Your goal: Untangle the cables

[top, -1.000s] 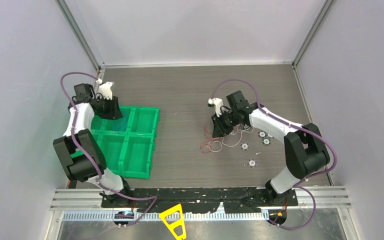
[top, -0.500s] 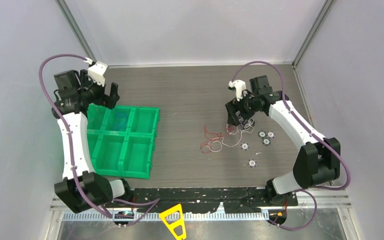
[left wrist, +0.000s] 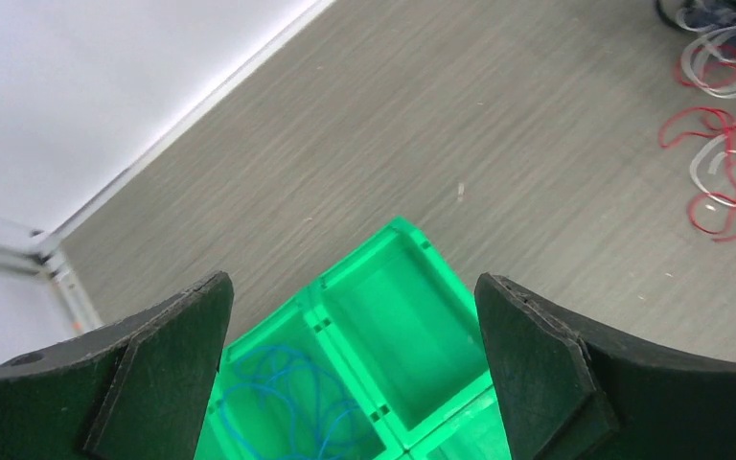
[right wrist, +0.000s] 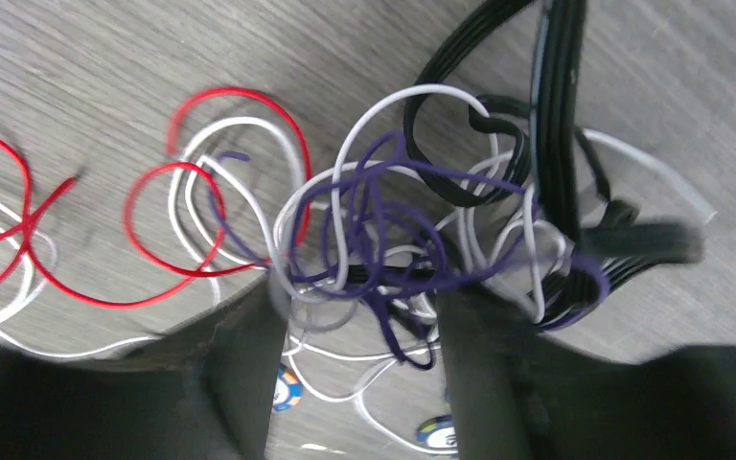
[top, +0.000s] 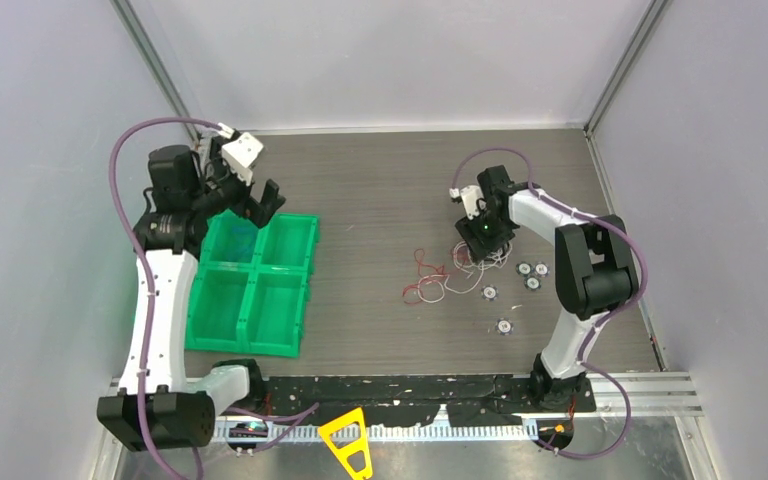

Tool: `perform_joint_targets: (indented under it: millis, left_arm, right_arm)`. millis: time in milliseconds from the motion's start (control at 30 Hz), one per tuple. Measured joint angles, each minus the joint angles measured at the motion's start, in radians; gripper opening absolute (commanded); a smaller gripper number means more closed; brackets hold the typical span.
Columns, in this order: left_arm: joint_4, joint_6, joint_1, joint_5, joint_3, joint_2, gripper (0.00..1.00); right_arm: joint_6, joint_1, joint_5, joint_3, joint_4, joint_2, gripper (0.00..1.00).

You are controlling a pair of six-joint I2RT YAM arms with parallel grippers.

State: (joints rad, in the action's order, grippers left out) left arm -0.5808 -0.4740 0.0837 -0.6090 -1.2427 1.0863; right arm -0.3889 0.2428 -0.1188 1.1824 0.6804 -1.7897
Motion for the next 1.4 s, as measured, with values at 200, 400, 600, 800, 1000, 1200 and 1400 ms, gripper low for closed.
perform_joint_targets:
  millis: [200,400,600,800,1000,1200,1400]
  left_arm:
    - [-0.098,-0.021,-0.143,-0.064,-0.021,0.071,0.99]
    - [-0.08,0.021,-0.431,-0.084,0.121,0.075,0.97]
    - [-0.013,0.04,-0.618,-0.084,0.172,0.14,0.93]
    - [0.045,0.023,-0.686,-0.091,0.153,0.24,0.89]
    - [0.184,0.046,-0.718,-0.077,0.14,0.231,0.66]
    - [0.238,-0.044,-0.784,-0.035,0.081,0.234,0.53]
    - [0.258,-0.093,-0.801,-0.025,0.009,0.304,0.45]
  right_arm:
    - [0.026,-0.008,-0.068,0.053,-0.001,-0.05,0.06]
    - [0.11,-0.004,-0.296,0.016,-0.03,0.062,0.05]
    - [0.181,-0.001,-0.473,0.003,-0.058,0.256,0.05]
    - [0.192,0.008,-0.624,0.001,-0.053,0.292,0.05]
    - [0.171,0.04,-0.72,-0.014,-0.026,0.37,0.05]
    - [0.114,0.094,-0.753,-0.007,0.025,0.415,0.05]
    - [0.095,0.111,-0.759,0.0,0.062,0.415,0.05]
